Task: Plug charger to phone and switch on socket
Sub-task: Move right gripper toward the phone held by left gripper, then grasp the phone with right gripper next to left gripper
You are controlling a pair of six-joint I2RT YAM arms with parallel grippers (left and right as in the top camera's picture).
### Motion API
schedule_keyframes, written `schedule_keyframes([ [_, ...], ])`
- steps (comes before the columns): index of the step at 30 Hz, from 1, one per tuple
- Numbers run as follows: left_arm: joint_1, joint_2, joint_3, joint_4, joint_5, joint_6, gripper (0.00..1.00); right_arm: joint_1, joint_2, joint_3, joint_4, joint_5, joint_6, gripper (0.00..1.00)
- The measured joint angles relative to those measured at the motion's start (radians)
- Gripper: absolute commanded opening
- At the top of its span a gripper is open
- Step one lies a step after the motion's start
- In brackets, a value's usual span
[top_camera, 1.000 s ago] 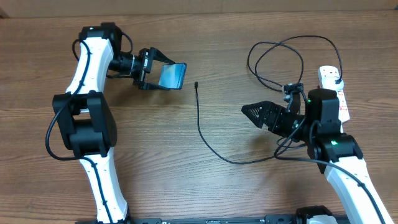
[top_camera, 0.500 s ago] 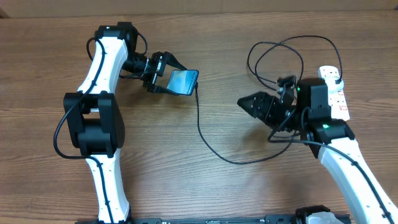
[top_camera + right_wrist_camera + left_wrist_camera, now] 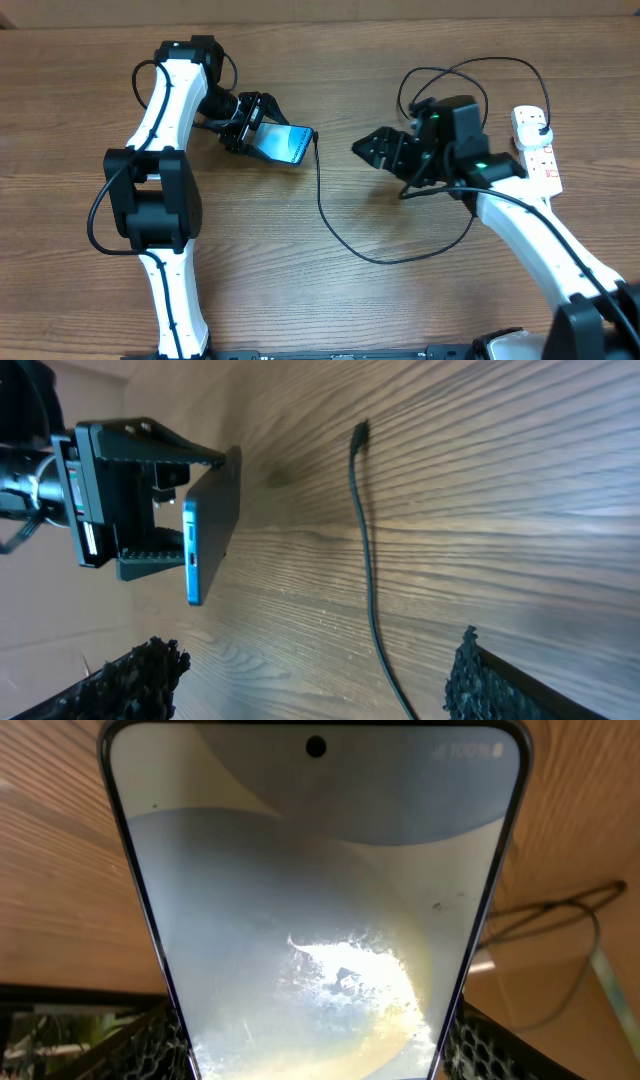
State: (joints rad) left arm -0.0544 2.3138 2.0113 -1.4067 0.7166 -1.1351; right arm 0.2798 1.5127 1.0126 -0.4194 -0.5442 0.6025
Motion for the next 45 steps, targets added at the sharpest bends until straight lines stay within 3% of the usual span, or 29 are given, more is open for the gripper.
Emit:
schedule_keyframes([
  [20, -0.08, 0.0, 0.0, 0.009, -0.299, -0.098, 0.4, 0.116, 0.261, 0.003, 0.349, -0.057, 0.244, 0.87],
  [31, -0.083, 0.0, 0.0, 0.008, -0.285, -0.103, 0.4, 0.17, 0.287, 0.003, 0.412, -0.013, 0.413, 0.79],
  [45, -0.132, 0.0, 0.0, 0.0, -0.226, -0.105, 0.4, 0.236, 0.287, 0.003, 0.441, 0.061, 0.494, 0.59],
])
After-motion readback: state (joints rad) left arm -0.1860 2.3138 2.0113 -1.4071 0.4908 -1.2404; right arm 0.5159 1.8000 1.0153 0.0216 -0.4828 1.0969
